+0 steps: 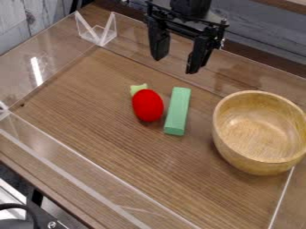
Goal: Move the red object to the right side of the table
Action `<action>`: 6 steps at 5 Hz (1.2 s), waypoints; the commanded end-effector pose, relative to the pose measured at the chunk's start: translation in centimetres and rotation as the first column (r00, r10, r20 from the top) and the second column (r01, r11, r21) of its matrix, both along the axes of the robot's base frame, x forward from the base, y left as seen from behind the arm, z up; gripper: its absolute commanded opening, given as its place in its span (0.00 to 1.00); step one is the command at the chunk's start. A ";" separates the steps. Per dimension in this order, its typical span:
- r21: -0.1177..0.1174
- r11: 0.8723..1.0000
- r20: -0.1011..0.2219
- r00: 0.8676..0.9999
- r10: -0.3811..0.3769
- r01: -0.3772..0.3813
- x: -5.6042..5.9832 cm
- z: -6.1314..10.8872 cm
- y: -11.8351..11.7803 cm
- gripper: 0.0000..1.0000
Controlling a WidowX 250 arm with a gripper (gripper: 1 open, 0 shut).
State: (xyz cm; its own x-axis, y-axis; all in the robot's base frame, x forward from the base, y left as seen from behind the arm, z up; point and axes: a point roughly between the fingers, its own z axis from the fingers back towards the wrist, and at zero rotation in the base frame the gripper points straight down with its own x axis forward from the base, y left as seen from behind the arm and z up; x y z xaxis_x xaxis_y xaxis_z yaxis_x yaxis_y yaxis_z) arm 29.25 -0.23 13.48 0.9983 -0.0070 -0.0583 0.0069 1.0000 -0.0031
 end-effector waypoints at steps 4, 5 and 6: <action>-0.015 0.952 -0.017 0.952 0.306 -0.307 -1.2 -1.8 2.7 1.00; -0.055 0.908 0.010 0.910 0.416 -0.414 -2.5 -2.9 3.6 1.00; -0.088 0.831 0.047 0.831 0.554 -0.549 -2.8 -3.0 3.9 1.00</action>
